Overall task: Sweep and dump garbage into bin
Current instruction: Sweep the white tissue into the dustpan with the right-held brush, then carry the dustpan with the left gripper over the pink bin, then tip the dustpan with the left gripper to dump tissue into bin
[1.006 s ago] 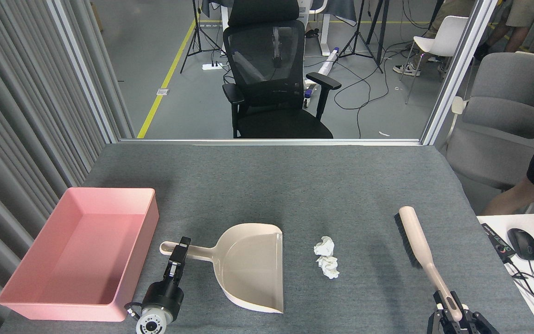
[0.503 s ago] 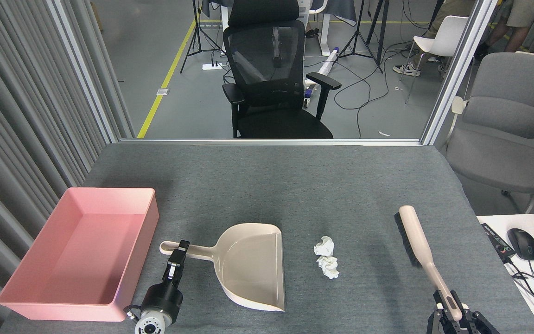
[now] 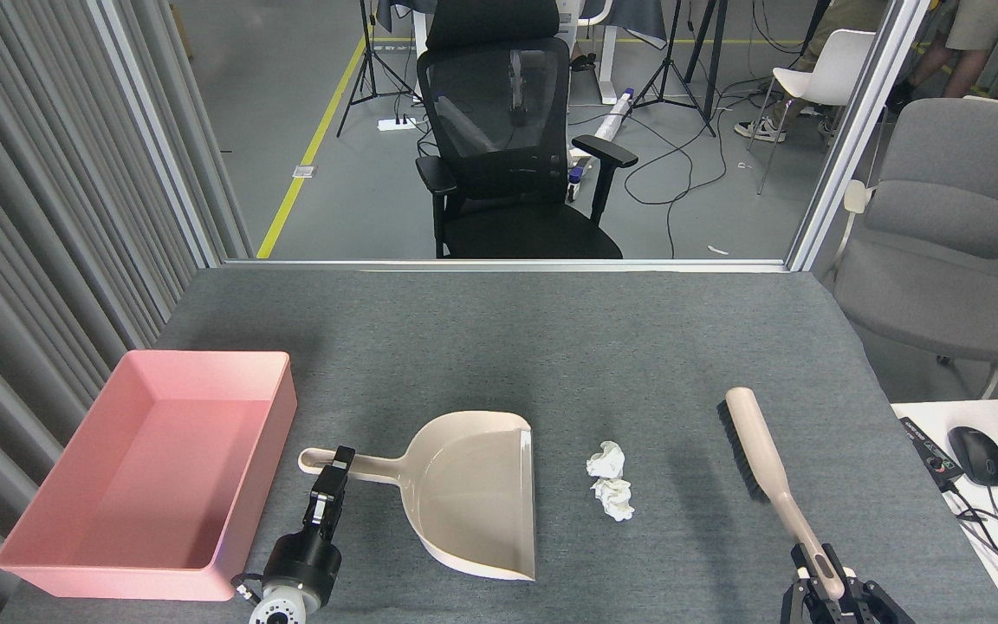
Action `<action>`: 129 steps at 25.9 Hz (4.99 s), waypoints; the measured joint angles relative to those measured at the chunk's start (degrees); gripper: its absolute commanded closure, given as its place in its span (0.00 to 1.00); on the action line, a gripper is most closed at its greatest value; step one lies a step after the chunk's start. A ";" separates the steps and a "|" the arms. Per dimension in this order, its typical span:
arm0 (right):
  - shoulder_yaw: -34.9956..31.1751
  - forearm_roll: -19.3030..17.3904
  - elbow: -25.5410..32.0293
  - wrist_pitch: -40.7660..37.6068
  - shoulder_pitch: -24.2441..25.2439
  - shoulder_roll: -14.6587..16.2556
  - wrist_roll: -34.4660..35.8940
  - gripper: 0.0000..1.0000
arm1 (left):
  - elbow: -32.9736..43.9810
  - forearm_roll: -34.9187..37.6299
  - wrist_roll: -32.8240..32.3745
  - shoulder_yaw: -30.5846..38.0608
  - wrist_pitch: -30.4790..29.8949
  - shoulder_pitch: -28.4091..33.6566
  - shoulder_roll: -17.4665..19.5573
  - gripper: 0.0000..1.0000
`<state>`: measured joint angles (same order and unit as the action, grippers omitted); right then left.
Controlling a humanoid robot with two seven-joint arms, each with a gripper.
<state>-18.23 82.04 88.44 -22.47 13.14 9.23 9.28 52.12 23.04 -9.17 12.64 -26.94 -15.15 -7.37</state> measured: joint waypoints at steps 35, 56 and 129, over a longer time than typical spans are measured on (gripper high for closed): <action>24.65 0.92 -3.66 10.78 -0.34 -6.81 -0.51 0.82 | 0.14 15.01 2.80 0.38 -1.80 -0.14 -0.01 0.82; 24.93 -9.77 7.22 18.54 0.33 -4.15 -0.38 0.80 | 4.17 8.11 1.67 1.70 2.29 -0.33 -0.17 0.82; 21.57 -12.16 5.47 17.28 3.57 6.83 -0.39 0.75 | -21.78 0.26 -5.51 3.90 -8.82 -20.23 47.24 0.82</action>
<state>3.34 69.88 93.91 -5.20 16.70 16.05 8.89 30.33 23.30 -14.68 16.54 -35.77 -35.39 39.87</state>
